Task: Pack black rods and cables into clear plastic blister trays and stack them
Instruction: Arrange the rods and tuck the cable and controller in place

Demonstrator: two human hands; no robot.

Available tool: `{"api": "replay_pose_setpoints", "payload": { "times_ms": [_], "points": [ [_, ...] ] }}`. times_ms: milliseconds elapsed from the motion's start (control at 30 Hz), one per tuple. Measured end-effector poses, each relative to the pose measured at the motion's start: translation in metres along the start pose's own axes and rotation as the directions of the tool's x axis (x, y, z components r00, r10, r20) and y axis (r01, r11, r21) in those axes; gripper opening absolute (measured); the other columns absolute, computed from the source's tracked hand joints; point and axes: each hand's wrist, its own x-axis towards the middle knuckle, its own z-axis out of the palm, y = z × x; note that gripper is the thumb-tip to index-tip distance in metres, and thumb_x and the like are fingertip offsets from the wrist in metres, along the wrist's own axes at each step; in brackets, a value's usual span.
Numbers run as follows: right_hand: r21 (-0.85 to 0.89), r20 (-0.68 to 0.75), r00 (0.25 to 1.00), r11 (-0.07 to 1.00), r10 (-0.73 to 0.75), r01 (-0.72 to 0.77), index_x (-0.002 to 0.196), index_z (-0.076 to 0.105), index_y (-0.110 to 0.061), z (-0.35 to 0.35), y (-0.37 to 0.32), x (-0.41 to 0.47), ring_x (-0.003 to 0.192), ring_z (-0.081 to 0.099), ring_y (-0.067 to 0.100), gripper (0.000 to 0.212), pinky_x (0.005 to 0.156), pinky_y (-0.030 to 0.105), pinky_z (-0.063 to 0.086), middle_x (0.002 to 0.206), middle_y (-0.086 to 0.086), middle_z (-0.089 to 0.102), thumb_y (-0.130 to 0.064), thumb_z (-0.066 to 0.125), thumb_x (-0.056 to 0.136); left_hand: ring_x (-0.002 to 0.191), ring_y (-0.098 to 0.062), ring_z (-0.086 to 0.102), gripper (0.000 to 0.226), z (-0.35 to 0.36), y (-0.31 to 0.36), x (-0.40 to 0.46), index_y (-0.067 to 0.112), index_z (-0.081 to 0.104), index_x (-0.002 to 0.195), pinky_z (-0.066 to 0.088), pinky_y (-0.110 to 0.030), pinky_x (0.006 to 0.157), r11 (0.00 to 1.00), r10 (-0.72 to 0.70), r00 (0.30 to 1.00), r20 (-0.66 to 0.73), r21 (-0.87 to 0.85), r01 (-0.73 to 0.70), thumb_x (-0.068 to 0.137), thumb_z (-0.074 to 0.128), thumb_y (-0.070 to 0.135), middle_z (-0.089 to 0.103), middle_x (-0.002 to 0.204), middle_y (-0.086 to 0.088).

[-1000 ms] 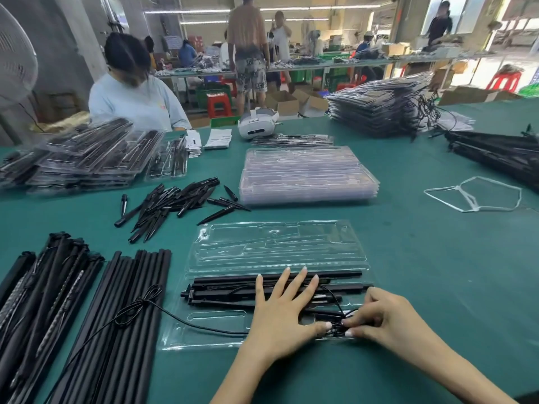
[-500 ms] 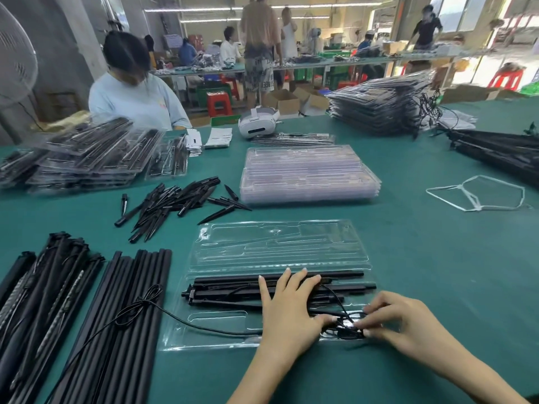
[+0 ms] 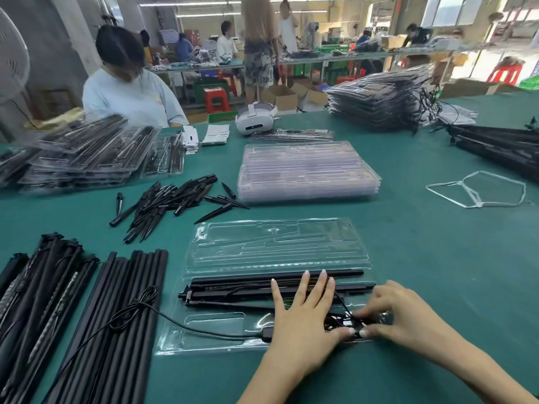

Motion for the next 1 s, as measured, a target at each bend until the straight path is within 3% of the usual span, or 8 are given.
{"api": "replay_pose_setpoints", "payload": {
  "times_ms": [100, 233, 367, 500, 700, 800, 900, 1000],
  "points": [
    [0.032, -0.023, 0.999, 0.999, 0.028, -0.027, 0.088, 0.076, -0.036, 0.001, -0.001, -0.001, 0.087, 0.047, 0.001, 0.022, 0.076, 0.009, 0.035, 0.083, -0.014, 0.055, -0.036, 0.084, 0.068, 0.133, -0.009, -0.037, 0.077, -0.001, 0.001, 0.001, 0.031, -0.017, 0.149, -0.036, -0.058, 0.097, 1.0, 0.009, 0.999, 0.049, 0.025, -0.01, 0.093, 0.025, 0.065, -0.031, 0.147, 0.021],
    [-0.008, -0.017, 0.997, 0.997, 0.074, -0.074, 0.086, 0.075, -0.039, 0.003, -0.001, -0.004, 0.075, 0.052, 0.001, 0.012, 0.069, 0.023, 0.044, 0.077, -0.01, 0.05, -0.041, 0.079, 0.075, 0.137, -0.007, -0.035, 0.075, -0.001, -0.001, -0.001, 0.032, -0.017, 0.149, -0.034, -0.057, 0.098, 0.999, 0.024, 0.999, 0.038, -0.032, -0.023, 0.094, 0.023, 0.064, -0.031, 0.148, 0.022],
    [-0.069, -0.007, 1.0, 0.997, 0.024, -0.025, 0.093, 0.068, -0.047, 0.004, -0.002, -0.009, 0.072, 0.051, 0.002, 0.01, 0.062, 0.018, 0.039, 0.078, -0.011, 0.048, -0.044, 0.07, 0.083, 0.137, -0.006, -0.033, 0.084, 0.0, 0.005, -0.002, 0.032, -0.015, 0.15, -0.032, -0.06, 0.1, 0.999, -0.01, 1.0, 0.015, -0.037, 0.011, 0.083, 0.013, 0.076, -0.028, 0.15, 0.021],
    [-0.04, 0.005, 0.999, 0.999, 0.035, -0.035, 0.091, 0.056, -0.059, 0.0, -0.006, -0.01, 0.075, 0.052, 0.003, 0.02, 0.058, 0.014, 0.036, 0.077, -0.012, 0.05, -0.052, 0.071, 0.079, 0.137, -0.006, -0.034, 0.086, 0.0, 0.006, -0.002, 0.032, -0.016, 0.149, -0.032, -0.063, 0.098, 0.999, -0.028, 0.999, 0.02, -0.035, 0.028, 0.084, 0.017, 0.077, -0.028, 0.15, 0.02],
    [-0.003, 0.011, 0.992, 0.992, 0.126, -0.126, 0.073, 0.072, -0.043, -0.004, -0.012, -0.002, 0.063, 0.051, 0.005, 0.012, 0.061, 0.027, 0.041, 0.07, -0.008, 0.051, -0.048, 0.082, 0.067, 0.137, -0.006, -0.033, 0.086, 0.002, 0.002, -0.002, 0.03, -0.012, 0.151, -0.032, -0.062, 0.099, 0.999, 0.01, 1.0, 0.003, -0.054, -0.01, 0.084, 0.02, 0.075, -0.026, 0.151, 0.018],
    [-0.029, 0.07, 0.984, 0.986, 0.164, -0.162, 0.064, 0.072, -0.042, -0.008, -0.016, 0.004, 0.065, 0.05, 0.002, 0.013, 0.065, 0.028, 0.043, 0.072, -0.007, 0.052, -0.05, 0.082, 0.066, 0.141, 0.002, -0.02, 0.078, -0.004, -0.006, -0.008, 0.029, 0.006, 0.153, -0.029, -0.052, 0.107, 0.965, 0.06, 0.998, -0.022, -0.255, -0.064, 0.091, 0.036, 0.064, -0.013, 0.155, 0.018],
    [-0.211, 0.104, 0.972, 0.96, 0.211, -0.186, 0.085, 0.072, -0.033, -0.005, -0.019, 0.008, 0.073, 0.049, 0.0, 0.027, 0.059, 0.021, 0.036, 0.076, -0.013, 0.049, -0.057, 0.074, 0.072, 0.139, 0.014, 0.002, 0.055, -0.026, -0.032, -0.025, 0.03, 0.037, 0.145, -0.014, -0.026, 0.116, 0.828, 0.037, 0.978, -0.205, -0.542, -0.145, 0.093, 0.054, 0.043, 0.019, 0.154, 0.021],
    [-0.33, 0.095, 0.965, 0.922, 0.245, -0.201, 0.086, 0.062, -0.025, -0.002, -0.021, 0.008, 0.074, 0.045, -0.002, 0.038, 0.051, 0.015, 0.029, 0.078, -0.019, 0.045, -0.061, 0.066, 0.077, 0.134, 0.014, 0.025, 0.039, -0.046, -0.093, -0.061, 0.036, 0.054, 0.131, 0.008, -0.026, 0.12, 0.925, -0.156, 0.867, -0.473, -0.378, -0.039, 0.092, 0.058, 0.037, 0.046, 0.136, 0.026]
  ]
}}
